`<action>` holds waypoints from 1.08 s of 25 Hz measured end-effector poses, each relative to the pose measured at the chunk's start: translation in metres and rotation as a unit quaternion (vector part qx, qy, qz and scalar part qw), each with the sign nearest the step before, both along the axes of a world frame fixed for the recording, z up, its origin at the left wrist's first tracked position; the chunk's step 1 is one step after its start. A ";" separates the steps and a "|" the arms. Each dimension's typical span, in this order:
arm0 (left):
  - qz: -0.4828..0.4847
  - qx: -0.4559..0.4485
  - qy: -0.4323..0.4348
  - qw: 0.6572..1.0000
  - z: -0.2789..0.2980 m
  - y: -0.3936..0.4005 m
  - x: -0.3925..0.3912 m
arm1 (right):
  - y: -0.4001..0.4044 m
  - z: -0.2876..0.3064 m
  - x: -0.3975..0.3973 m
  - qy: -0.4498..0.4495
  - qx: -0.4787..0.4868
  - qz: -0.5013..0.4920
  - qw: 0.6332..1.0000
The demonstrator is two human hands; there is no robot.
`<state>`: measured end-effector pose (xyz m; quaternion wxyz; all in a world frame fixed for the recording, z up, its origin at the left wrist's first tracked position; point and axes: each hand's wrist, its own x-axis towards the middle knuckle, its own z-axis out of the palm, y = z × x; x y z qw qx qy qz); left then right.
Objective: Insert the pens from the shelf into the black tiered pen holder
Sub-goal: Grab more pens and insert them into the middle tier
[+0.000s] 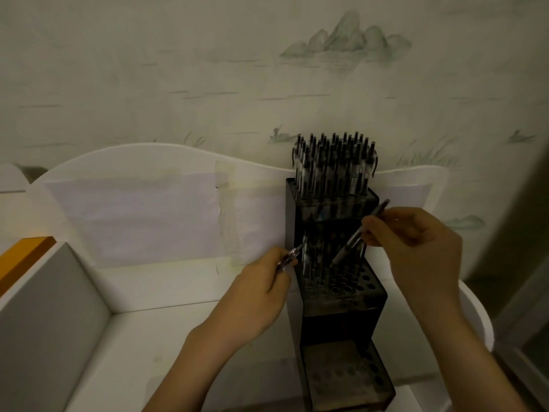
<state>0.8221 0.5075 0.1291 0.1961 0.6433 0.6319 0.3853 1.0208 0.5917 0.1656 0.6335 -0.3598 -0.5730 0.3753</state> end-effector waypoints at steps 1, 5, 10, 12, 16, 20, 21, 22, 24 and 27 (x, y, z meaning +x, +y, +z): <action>-0.003 0.000 0.009 1.000 0.000 0.001 0.000 | 0.001 -0.005 -0.003 -0.040 0.014 -0.009 0.999; -0.011 0.005 0.030 0.999 -0.001 0.002 -0.001 | 0.009 -0.025 -0.012 -0.180 0.078 -0.030 0.980; -0.005 0.008 0.035 0.999 -0.001 -0.001 -0.005 | 0.018 -0.041 -0.020 -0.239 0.097 -0.022 0.966; -0.008 0.011 0.035 0.999 0.000 -0.002 -0.005 | 0.022 -0.045 -0.022 -0.257 0.072 -0.011 0.964; -0.013 0.013 0.044 0.999 0.001 -0.001 -0.004 | 0.027 -0.040 -0.020 -0.289 0.047 0.001 0.956; -0.004 0.004 0.035 0.999 0.003 0.001 0.000 | 0.030 -0.034 -0.014 -0.293 0.000 0.024 0.956; -0.002 0.003 0.033 0.999 0.004 0.001 0.002 | 0.031 -0.034 -0.013 -0.305 -0.008 0.030 0.952; -0.001 0.002 0.031 1.000 0.005 0.001 0.003 | 0.032 -0.035 -0.014 -0.323 -0.010 0.034 0.946; -0.001 0.002 0.026 1.000 0.006 0.000 0.004 | 0.033 -0.039 -0.017 -0.342 -0.007 0.036 0.939; 0.004 0.006 0.025 1.000 0.006 0.000 0.004 | 0.029 -0.041 -0.016 -0.347 -0.002 0.014 0.938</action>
